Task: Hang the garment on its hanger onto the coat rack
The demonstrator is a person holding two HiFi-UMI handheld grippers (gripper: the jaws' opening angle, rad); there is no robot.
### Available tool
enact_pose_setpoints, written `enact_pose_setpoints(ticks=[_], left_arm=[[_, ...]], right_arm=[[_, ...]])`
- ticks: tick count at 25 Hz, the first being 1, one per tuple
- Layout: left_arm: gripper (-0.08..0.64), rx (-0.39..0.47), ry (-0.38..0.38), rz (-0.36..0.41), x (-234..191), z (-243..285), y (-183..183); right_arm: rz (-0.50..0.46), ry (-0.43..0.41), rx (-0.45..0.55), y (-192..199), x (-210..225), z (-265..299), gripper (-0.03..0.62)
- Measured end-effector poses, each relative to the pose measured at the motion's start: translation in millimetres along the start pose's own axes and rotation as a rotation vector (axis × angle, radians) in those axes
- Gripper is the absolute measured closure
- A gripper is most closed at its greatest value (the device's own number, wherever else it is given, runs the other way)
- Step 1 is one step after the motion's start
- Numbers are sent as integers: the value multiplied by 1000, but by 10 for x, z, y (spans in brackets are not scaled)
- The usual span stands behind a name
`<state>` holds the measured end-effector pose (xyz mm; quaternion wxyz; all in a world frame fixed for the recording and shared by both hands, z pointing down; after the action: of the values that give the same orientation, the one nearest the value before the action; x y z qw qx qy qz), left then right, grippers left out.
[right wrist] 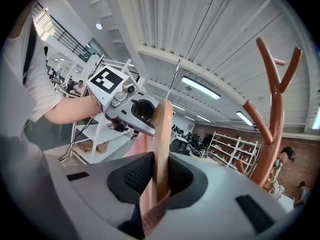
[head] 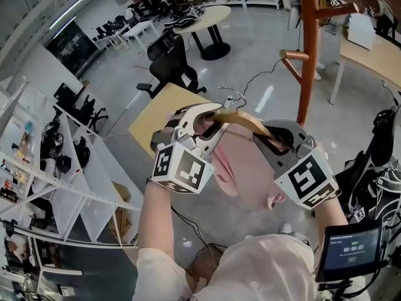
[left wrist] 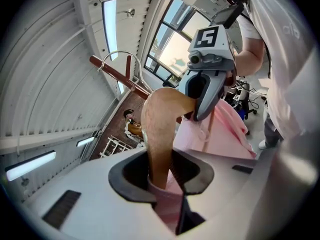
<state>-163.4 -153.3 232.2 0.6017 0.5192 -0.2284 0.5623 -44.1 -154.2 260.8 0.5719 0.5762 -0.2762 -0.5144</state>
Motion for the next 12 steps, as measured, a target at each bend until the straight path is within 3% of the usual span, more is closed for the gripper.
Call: enact_pose_setpoints(ticks=[12], left_arm=[[454,92,61,110,-597,647,-496]], right_arm=[[78,135,21,-125,780,-276,520]])
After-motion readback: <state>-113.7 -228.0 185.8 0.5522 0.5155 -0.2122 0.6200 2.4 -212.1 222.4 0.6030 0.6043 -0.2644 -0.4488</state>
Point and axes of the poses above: the fingertips, and each gripper's own axes: z forward along the fingers, x to its right, y out of its underside, the point moved 5 cm from there along -z, backward along the fingers, and after that the axes turned 7 degrees about z, right-handed, at the moved point
